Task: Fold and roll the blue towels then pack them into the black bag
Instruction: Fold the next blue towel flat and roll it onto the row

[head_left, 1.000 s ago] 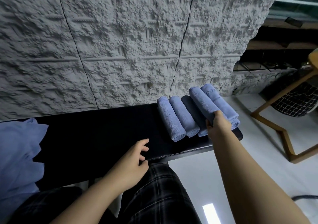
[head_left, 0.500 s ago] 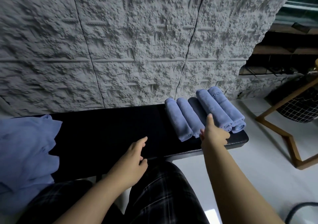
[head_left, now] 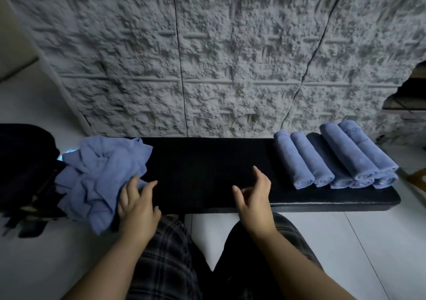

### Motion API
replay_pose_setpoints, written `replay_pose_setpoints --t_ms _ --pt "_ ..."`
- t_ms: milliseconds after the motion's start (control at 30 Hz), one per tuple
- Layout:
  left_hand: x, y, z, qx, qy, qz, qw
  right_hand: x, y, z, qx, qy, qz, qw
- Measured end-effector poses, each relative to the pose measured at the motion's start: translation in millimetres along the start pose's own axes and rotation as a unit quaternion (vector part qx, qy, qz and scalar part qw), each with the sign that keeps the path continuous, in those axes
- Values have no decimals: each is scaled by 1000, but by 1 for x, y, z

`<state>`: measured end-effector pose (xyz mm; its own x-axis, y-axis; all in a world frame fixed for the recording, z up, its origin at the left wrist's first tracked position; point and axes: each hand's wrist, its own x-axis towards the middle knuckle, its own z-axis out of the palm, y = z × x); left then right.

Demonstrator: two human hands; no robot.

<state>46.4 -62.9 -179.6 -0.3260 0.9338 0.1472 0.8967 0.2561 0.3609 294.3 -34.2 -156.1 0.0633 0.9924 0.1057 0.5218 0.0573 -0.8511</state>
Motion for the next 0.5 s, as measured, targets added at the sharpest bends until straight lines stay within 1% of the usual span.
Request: replay_pose_setpoints --t_ms 67,133,200,233,367,433,500 --pt "2 -8 -5 4 53 -38 998 -7 3 1 -29 -30 -22 999" --pt "5 -12 -9 -8 99 -93 991 -10 5 -1 -47 -49 -29 997" --pt "9 -15 -11 -36 119 -144 982 -13 6 -3 -57 -61 -23 996" --pt "11 -16 -11 -49 123 -154 979 -14 6 -4 -59 -64 -19 996" --pt "22 -25 -14 -114 138 -130 975 -14 9 -4 -73 -75 -2 995" --pt "27 -28 -19 -162 137 -128 969 -14 10 -3 -81 -92 -1 993" --pt "29 -26 -26 -186 129 -134 965 -14 12 -1 -85 -119 -3 989"
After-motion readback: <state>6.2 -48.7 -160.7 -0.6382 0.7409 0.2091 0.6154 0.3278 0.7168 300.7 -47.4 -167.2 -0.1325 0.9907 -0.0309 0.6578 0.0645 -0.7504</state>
